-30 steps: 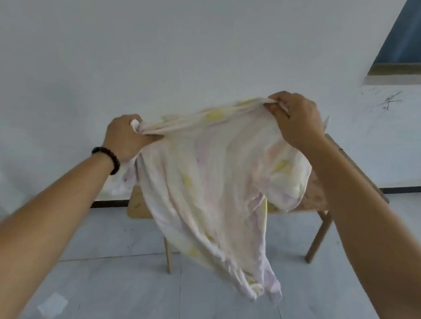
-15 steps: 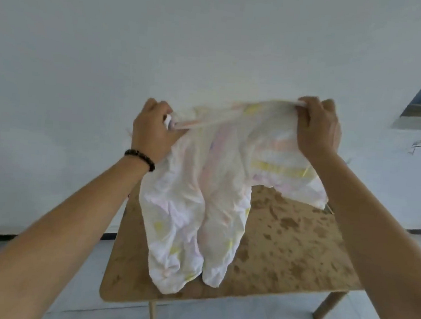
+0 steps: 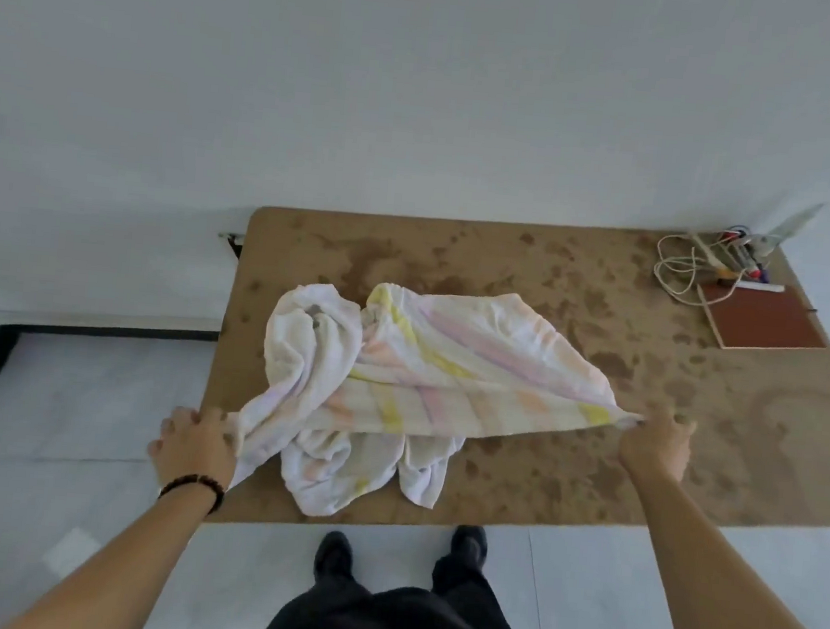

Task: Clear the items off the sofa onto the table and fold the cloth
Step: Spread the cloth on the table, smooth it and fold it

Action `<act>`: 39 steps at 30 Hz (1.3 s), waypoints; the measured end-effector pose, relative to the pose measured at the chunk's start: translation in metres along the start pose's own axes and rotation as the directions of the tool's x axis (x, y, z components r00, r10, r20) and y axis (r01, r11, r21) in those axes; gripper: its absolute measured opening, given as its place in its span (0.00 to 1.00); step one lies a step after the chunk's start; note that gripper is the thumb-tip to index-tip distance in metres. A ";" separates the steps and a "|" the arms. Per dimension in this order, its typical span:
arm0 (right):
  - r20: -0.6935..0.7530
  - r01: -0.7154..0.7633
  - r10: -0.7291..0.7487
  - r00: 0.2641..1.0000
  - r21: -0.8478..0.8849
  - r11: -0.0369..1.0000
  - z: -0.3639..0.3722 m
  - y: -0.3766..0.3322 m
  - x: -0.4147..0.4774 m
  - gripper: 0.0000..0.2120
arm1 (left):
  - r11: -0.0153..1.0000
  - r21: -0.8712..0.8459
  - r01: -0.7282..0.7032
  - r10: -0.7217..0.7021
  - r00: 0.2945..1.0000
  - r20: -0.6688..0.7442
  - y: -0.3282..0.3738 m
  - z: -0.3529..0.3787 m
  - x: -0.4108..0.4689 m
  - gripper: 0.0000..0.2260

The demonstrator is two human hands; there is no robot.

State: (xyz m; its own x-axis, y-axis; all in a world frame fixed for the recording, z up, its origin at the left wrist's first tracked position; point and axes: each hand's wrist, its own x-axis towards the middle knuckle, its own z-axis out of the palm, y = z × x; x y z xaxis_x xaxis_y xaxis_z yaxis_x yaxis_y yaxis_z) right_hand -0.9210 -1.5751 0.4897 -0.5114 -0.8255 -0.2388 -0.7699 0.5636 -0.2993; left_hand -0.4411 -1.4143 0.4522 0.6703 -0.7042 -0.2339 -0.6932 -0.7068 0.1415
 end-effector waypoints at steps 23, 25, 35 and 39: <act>0.101 0.612 -0.651 0.752 0.257 0.748 0.074 -0.066 -0.013 0.09 | 0.979 -0.132 -0.153 0.114 0.958 -0.264 0.076 -0.010 0.039 0.16; 0.111 0.612 -0.661 0.742 0.293 0.735 0.070 -0.069 -0.025 0.07 | 0.915 -0.086 -0.395 0.389 0.918 -0.080 0.097 0.017 0.020 0.22; 0.054 0.785 -0.789 0.613 0.073 0.615 0.018 -0.082 -0.022 0.23 | 0.810 -0.023 -0.586 0.586 0.810 -0.017 0.122 0.015 0.021 0.04; 0.205 0.828 -0.813 0.546 -0.282 0.485 -0.030 -0.114 0.008 0.25 | 0.835 -0.007 -0.550 0.536 0.818 -0.210 0.098 -0.058 0.066 0.08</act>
State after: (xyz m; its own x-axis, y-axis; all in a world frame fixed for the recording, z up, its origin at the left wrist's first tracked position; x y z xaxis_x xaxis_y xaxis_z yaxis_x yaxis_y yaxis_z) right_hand -0.8488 -1.6465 0.5496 0.4248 -0.9020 -0.0767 -0.9043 -0.4189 -0.0822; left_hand -0.4495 -1.5338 0.5068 0.2319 -0.9689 0.0867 -0.9457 -0.2038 0.2531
